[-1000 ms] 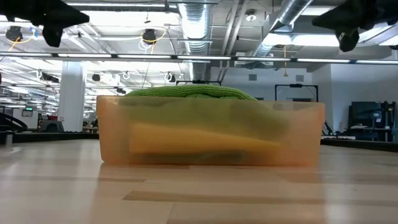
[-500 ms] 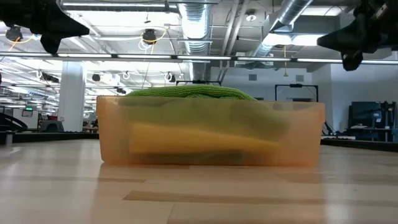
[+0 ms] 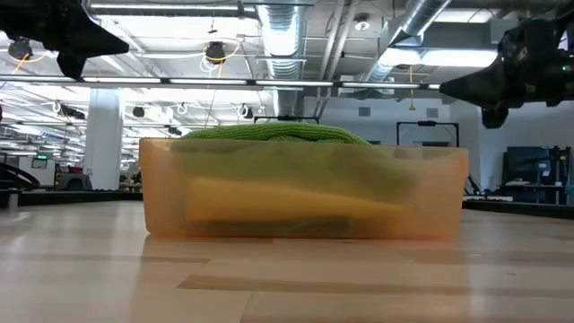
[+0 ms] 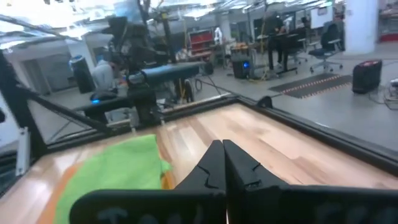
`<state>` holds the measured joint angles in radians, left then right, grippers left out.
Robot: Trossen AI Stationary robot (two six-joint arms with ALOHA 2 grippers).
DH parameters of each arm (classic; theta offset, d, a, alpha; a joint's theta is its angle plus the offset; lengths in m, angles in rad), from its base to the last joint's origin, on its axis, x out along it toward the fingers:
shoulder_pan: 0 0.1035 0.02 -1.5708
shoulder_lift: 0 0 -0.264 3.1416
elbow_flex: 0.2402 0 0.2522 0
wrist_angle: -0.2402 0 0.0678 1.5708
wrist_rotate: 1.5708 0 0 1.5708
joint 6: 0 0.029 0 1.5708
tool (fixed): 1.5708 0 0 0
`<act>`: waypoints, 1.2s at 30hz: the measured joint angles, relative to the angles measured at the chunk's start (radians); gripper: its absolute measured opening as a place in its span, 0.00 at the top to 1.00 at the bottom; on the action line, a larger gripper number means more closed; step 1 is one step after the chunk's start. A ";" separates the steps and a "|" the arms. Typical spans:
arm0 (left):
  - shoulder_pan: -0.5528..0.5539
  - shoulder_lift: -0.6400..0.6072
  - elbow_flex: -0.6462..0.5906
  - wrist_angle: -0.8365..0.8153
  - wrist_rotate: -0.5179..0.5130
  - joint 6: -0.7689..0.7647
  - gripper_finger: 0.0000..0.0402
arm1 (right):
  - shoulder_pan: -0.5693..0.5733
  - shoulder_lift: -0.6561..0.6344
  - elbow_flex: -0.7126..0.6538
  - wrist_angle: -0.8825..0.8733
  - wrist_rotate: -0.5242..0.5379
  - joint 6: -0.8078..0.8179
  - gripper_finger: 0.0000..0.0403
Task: Fold microfiber towels
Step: Return to Home Position
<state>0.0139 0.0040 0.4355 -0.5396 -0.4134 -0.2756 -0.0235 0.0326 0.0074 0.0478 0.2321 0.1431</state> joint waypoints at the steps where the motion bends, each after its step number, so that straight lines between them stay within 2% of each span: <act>1: 0.000 0.000 0.000 0.001 -0.006 0.001 1.00 | -0.006 0.006 0.000 0.000 0.000 0.005 0.99; 5: 0.000 0.000 -0.042 0.105 -0.027 0.030 1.00 | -0.020 0.007 0.000 -0.001 -0.005 0.006 0.98; 9: 0.000 0.001 -0.127 0.239 0.007 0.071 1.00 | -0.031 0.008 0.000 -0.001 -0.006 0.006 0.96; 20: 0.000 0.000 -0.301 0.334 0.007 0.035 1.00 | -0.066 0.007 0.000 -0.002 -0.003 0.007 0.95; 24: 0.000 0.001 -0.355 0.378 -0.030 0.022 1.00 | -0.066 0.008 0.000 -0.002 -0.003 0.007 0.93; 27: -0.001 0.009 -0.369 0.445 -0.033 0.050 1.00 | -0.066 0.007 0.000 -0.002 -0.003 0.007 0.92; 36: 0.000 0.003 -0.368 0.431 -0.051 0.042 1.00 | -0.066 0.007 0.000 -0.002 -0.003 0.007 0.93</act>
<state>0.0135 0.0073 0.0673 -0.1084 -0.4643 -0.2333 -0.0898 0.0399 0.0074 0.0456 0.2291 0.1501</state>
